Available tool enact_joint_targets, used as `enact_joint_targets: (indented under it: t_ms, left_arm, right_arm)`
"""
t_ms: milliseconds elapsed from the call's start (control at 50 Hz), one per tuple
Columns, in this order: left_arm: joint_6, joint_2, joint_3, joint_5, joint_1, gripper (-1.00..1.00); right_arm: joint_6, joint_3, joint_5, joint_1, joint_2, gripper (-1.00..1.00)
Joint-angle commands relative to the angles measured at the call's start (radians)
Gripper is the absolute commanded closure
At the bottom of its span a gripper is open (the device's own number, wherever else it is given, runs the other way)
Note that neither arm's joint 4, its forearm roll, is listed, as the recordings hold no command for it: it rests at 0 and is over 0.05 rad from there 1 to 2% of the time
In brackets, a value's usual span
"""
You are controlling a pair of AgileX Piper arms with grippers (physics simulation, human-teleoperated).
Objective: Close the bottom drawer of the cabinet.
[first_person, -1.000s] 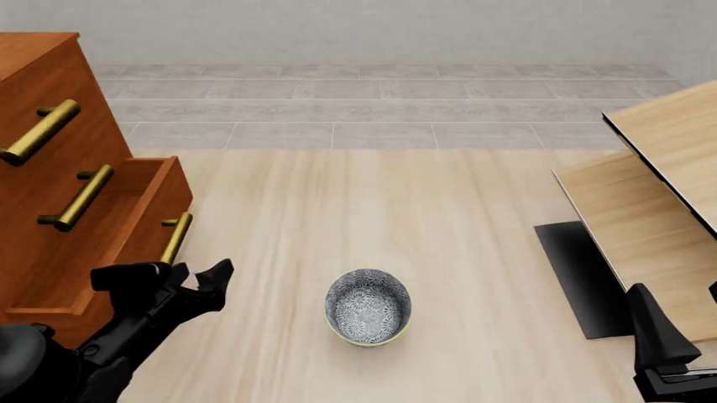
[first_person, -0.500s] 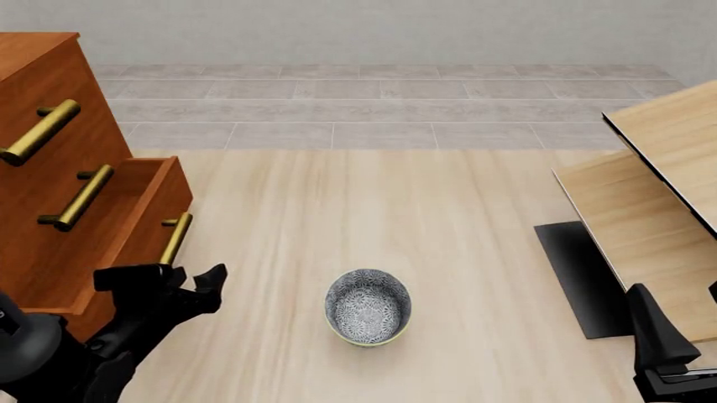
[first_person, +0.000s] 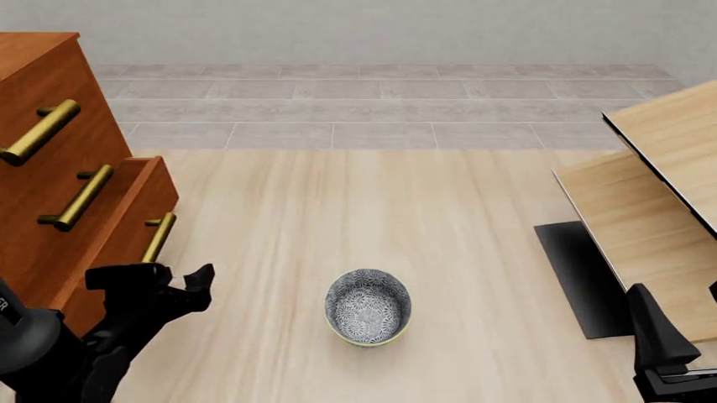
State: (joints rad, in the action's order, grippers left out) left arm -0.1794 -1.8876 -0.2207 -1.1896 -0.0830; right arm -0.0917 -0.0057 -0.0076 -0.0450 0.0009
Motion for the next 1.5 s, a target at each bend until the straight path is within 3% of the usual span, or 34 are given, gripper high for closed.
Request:
enact_joint_targets:
  t_ms: [20, 1500]
  left_arm:
    - [0.023, -0.038, -0.014, 0.009, 0.054, -1.0]
    - [0.154, -0.055, -0.017, -0.011, 0.183, -1.0]
  right_arm:
    - [-0.001, 0.0, 0.0, 0.001, 0.0, -1.0]
    - [-0.008, -0.002, -0.002, -0.001, 0.0, -1.0]
